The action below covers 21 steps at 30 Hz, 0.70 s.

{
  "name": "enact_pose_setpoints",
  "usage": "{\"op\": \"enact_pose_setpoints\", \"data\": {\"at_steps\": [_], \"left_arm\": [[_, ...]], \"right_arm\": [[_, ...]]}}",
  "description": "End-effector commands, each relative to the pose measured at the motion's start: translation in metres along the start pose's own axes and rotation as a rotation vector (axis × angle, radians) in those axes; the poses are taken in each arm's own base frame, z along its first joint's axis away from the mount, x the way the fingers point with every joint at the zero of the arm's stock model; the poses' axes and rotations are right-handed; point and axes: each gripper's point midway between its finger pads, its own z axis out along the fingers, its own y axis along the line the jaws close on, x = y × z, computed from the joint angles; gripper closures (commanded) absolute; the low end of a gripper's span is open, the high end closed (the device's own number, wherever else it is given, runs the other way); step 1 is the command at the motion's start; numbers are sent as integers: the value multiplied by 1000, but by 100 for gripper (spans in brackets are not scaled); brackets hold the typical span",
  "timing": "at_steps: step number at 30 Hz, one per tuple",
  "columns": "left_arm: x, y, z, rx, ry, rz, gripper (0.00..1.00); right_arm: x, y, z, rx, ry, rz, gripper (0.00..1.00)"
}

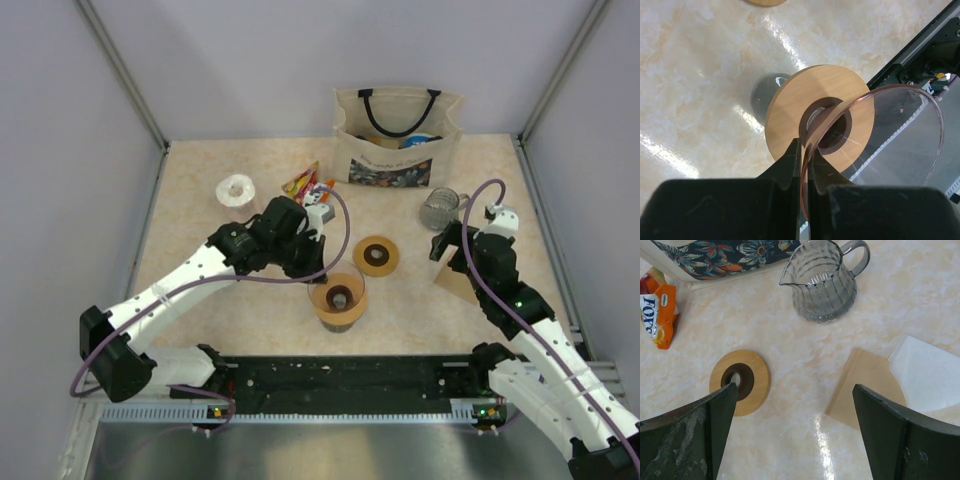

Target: Place the coffee filter in the dripper

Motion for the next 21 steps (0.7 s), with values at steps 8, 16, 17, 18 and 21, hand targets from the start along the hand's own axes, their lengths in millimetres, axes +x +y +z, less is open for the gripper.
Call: {"op": "enact_pose_setpoints", "data": {"at_steps": [8, 16, 17, 18, 21], "left_arm": [[54, 53, 30, -239, 194, 11, 100], [58, 60, 27, -336, 251, -13, 100], [59, 61, 28, -346, 253, -6, 100], [59, 61, 29, -352, 256, -3, 100], [61, 62, 30, -390, 273, 10, 100]], "right_arm": [[-11, -1, -1, 4, -52, 5, 2], [-12, -2, -1, 6, -56, 6, 2], [-13, -1, -2, 2, -59, 8, 2], [-13, -2, -2, 6, -61, 7, 2], [-14, -2, -2, 6, -63, 7, 2]]}}
